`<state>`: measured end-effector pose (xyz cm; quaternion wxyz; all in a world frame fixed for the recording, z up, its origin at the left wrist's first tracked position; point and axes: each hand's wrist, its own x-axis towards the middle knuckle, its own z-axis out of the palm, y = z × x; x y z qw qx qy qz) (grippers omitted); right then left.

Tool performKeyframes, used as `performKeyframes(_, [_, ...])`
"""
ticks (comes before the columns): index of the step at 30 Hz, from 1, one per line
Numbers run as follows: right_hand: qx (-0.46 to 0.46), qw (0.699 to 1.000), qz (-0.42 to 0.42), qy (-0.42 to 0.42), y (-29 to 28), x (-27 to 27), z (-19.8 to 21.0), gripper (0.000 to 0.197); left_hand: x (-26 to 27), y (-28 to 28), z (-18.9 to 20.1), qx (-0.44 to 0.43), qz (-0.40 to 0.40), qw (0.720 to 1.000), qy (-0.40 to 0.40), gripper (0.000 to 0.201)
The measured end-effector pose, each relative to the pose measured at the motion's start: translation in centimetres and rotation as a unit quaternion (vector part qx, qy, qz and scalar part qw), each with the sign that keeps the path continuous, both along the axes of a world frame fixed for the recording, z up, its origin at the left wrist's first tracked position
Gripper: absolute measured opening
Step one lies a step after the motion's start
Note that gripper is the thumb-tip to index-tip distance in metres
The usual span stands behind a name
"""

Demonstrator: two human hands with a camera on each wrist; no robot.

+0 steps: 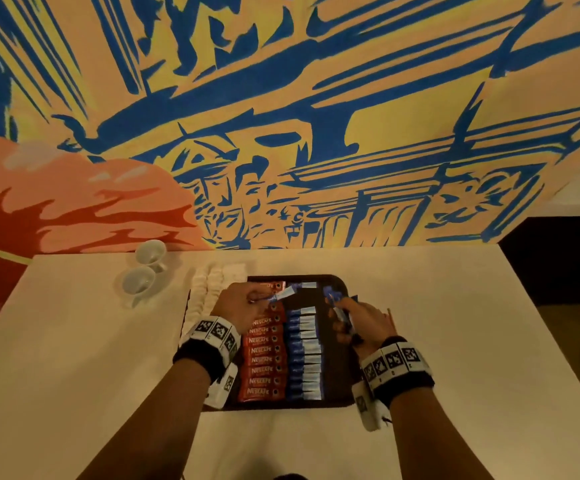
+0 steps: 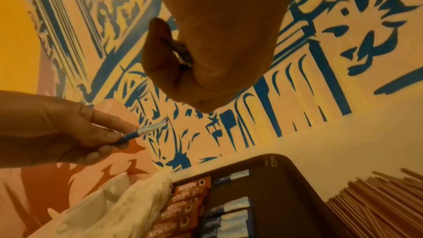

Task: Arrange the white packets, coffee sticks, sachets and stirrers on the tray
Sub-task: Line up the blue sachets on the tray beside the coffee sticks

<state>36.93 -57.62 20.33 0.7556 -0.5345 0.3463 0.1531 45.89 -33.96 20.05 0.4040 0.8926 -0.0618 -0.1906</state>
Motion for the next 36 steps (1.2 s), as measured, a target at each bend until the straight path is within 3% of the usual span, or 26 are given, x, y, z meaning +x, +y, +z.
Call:
performKeyframes(6, [-0.042, 0.997, 0.04, 0.052, -2.3, 1.9, -3.4, 0.006, 2.9, -2.9, -5.3, 0.102, 0.045, 0.993, 0.037, 0.007])
performKeyframes(10, [-0.099, 0.991, 0.05, 0.08, -3.9, 3.0, -5.8, 0.019, 4.5, -5.9, -8.1, 0.111, 0.022, 0.992, 0.058, 0.004])
performKeyframes(13, [-0.158, 0.982, 0.053, 0.092, -4.8, 4.0, -6.9, 0.014, 5.7, -7.8, -9.6, 0.118, -0.004, 0.99, 0.072, 0.012])
performKeyframes(16, [-0.162, 0.982, 0.04, 0.093, -5.3, 5.0, -8.0, 0.009, 6.6, -9.0, -10.8, 0.116, -0.003, 0.99, 0.079, 0.013])
performKeyframes(21, [-0.174, 0.977, 0.069, 0.097, -5.2, 6.7, -9.4, 0.01, 7.4, -9.8, -11.8, 0.149, -0.01, 0.987, 0.057, 0.024])
performKeyframes(26, [-0.184, 0.976, 0.09, 0.073, -4.6, 7.9, -9.6, 0.009, 7.7, -9.9, -11.2, 0.18, -0.043, 0.982, 0.022, 0.021])
performKeyframes(32, [-0.194, 0.975, 0.095, 0.059, -4.2, 8.1, -9.7, 0.01, 7.6, -8.7, -10.6, 0.157, -0.034, 0.987, -0.015, 0.017])
performKeyframes(36, [-0.221, 0.968, 0.102, 0.063, -3.8, 8.2, -10.0, 0.008, 7.2, -8.5, -10.7, 0.186, -0.123, 0.974, -0.034, 0.024])
